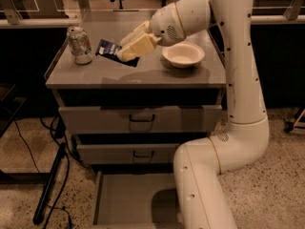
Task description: Place rxbar blueberry into bottom drawer
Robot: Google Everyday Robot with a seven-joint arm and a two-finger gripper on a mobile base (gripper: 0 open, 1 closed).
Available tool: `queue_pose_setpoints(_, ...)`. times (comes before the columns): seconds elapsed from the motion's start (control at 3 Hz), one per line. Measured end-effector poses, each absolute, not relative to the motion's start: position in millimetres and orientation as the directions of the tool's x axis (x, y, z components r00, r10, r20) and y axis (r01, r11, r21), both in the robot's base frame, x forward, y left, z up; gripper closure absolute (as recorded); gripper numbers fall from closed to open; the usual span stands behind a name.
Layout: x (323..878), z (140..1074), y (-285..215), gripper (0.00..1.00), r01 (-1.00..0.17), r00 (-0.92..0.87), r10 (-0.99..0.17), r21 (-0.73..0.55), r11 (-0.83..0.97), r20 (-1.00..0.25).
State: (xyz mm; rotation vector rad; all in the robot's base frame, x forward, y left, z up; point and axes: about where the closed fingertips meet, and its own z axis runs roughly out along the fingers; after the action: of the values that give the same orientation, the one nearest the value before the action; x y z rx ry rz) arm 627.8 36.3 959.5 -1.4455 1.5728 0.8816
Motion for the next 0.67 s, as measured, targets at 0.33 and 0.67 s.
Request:
queue_pose_setpoints(0.33,622.9,942.1,35.4,1.00,-0.992,-0.062,-0.445,0.006,0.127,-0.893)
queue_pose_setpoints(0.67,603.8,906.8,25.9,1.00,-0.980,-0.155,-0.462,0.078,0.181,-0.873)
